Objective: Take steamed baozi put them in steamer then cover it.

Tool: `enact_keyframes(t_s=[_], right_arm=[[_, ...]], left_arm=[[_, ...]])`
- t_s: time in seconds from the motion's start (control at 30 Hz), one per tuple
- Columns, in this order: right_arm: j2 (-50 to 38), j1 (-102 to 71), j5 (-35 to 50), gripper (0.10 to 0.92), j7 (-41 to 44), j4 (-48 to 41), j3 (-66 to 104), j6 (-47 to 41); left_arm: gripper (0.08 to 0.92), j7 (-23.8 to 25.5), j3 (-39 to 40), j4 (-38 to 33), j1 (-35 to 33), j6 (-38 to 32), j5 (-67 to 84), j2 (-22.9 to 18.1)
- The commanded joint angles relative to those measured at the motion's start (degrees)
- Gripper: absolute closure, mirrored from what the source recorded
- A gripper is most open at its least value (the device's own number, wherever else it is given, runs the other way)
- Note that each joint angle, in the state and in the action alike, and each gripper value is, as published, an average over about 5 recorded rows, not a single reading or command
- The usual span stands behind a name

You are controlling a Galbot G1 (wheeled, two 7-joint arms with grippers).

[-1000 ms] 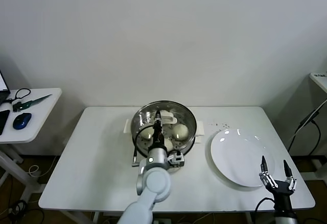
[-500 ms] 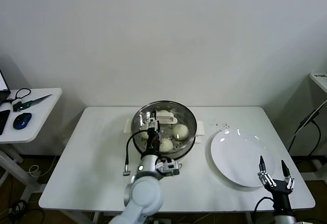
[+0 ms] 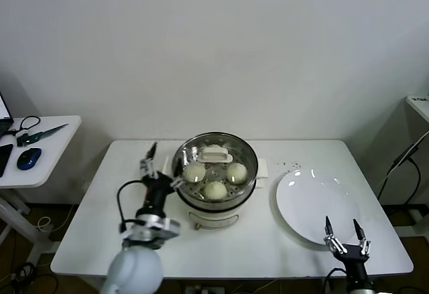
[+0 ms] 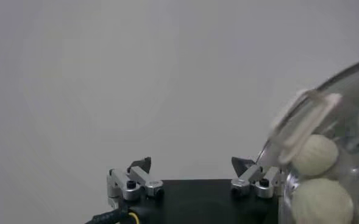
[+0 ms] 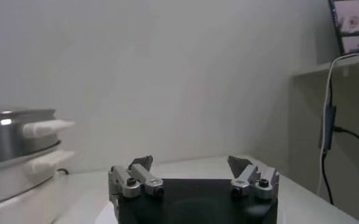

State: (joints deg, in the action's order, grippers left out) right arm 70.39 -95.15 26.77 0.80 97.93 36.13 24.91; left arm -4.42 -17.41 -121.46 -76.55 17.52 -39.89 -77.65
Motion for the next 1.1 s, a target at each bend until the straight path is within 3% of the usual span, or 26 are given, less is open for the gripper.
enact_keyframes(t_s=[0.03,0.13,0.23,0.37,0.5,0.67,1.1], right_arm=[[0.2,0.1,-5.4,0.203,-0.5,-1.4,-1.1,-0.8],[0.1,0.3,-5.5,0.203,-0.5,-2.2,-1.3,-0.7],[0.0,0.7,-5.3,0.203,-0.1,-2.9,-1.5,-0.6],[-0.3,0.8,-4.8,0.203,0.5,-3.1,-1.8,-1.0],[-0.5,0.8,-4.7,0.203,0.7,-3.0,-1.9,-1.1],[-0.7,0.8,-4.5,0.203,0.7,-2.9,-2.0,-0.9],[-1.1,0.8,-4.0,0.203,0.6,-3.0,-2.3,-0.8]], left_arm=[[0.177,-8.3,-10.4,-4.8,-4.8,-6.6,20.6,1.3],[0.177,-7.3,-18.5,-1.6,-7.5,-13.3,36.0,1.6],[0.177,-5.4,-21.7,5.1,-10.9,-21.5,48.3,3.7],[0.177,-2.6,-19.3,13.5,-14.7,-28.1,58.1,6.6],[0.177,-1.1,-15.8,20.6,-14.8,-33.0,56.5,5.2],[0.177,-1.0,-13.9,23.8,-13.8,-34.3,55.4,2.5],[0.177,-1.4,-14.2,21.8,-13.8,-32.7,55.9,2.1]])
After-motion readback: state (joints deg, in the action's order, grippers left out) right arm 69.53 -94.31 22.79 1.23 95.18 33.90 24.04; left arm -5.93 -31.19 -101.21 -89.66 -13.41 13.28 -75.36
